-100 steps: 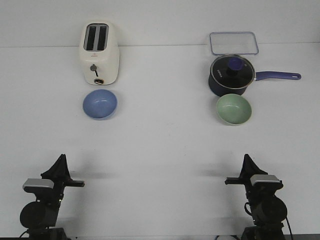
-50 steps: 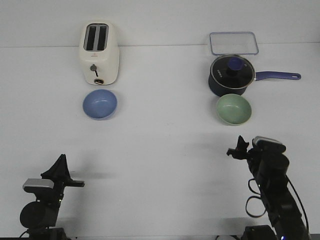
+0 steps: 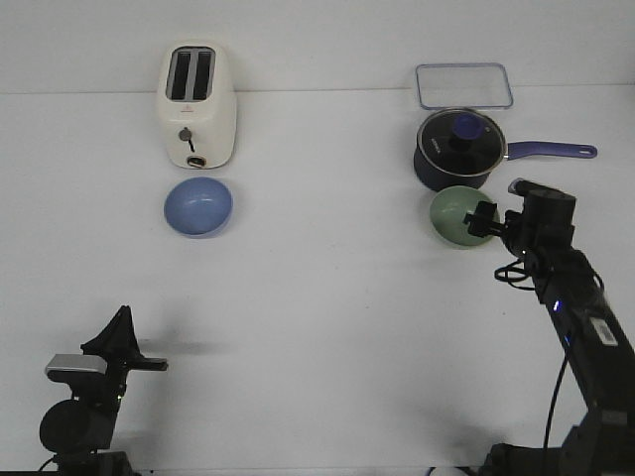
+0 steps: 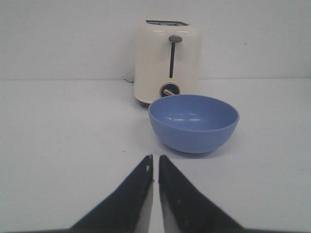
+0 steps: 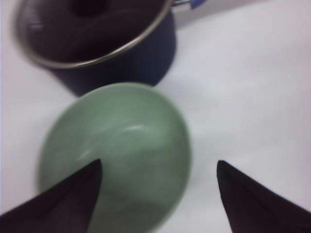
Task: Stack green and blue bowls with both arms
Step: 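Reach the right gripper forward and grasp the rim of the pale green bowl, then drag the green bowl with the right gripper toward the table center, nearer the robot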
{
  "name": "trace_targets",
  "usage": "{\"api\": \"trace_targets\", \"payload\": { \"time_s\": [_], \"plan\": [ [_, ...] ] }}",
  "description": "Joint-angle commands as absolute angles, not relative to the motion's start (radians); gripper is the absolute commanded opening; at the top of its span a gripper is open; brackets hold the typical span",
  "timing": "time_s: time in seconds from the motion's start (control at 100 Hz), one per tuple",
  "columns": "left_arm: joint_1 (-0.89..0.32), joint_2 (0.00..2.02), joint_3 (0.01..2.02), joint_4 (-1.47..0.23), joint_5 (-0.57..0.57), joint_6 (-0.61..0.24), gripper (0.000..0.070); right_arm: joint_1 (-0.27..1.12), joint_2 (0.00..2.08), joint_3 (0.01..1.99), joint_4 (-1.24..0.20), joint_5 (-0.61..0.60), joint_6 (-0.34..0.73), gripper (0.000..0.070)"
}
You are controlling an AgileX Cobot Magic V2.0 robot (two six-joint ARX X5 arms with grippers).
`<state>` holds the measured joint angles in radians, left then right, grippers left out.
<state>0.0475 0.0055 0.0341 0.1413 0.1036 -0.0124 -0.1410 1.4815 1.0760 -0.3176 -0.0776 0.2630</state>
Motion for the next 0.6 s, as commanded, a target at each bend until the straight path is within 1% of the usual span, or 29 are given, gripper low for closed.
{"api": "trace_targets", "payload": {
  "time_s": [0.0,0.12,0.17,0.19,0.21,0.26,0.29,0.31,0.34,0.35,0.47,0.59],
  "plan": [
    [0.048,0.004,0.014,0.152,0.102,0.0,0.0015,-0.149,1.568,1.141,-0.342,-0.08,0.224,0.0492],
    [0.048,0.004,0.014,0.152,0.102,0.0,0.0015,-0.156,1.668,1.205,-0.355,-0.08,0.2,0.0485],
    [0.048,0.004,0.014,0.152,0.102,0.0,0.0015,-0.158,1.697,1.22,-0.352,-0.082,0.201,0.0439],
    [0.048,0.004,0.014,0.152,0.102,0.0,0.0015,-0.158,1.707,1.226,-0.353,-0.082,0.201,0.04],
    [0.048,0.004,0.014,0.152,0.102,0.0,0.0015,-0.159,1.714,1.23,-0.353,-0.083,0.201,0.0345],
    [0.048,0.004,0.014,0.152,0.102,0.0,0.0015,-0.159,1.725,1.237,-0.357,-0.089,0.2,0.0174],
    [0.048,0.004,0.014,0.152,0.102,0.0,0.0015,-0.159,1.729,1.238,-0.356,-0.09,0.2,0.0087],
    [0.048,0.004,0.014,0.152,0.102,0.0,0.0015,-0.159,1.73,1.238,-0.356,-0.091,0.2,0.0046],
    [0.048,0.004,0.014,0.152,0.102,0.0,0.0015,-0.159,1.73,1.239,-0.355,-0.091,0.2,0.0008],
    [0.048,0.004,0.014,0.152,0.102,0.0,0.0015,-0.159,1.73,1.239,-0.356,-0.091,0.2,0.0],
    [0.048,0.004,0.014,0.152,0.102,0.0,0.0015,-0.171,1.726,1.261,-0.392,-0.093,0.179,0.0],
    [0.048,0.004,0.014,0.152,0.102,0.0,0.0015,-0.187,1.691,1.29,-0.449,-0.147,0.166,0.0]
  ]
}}
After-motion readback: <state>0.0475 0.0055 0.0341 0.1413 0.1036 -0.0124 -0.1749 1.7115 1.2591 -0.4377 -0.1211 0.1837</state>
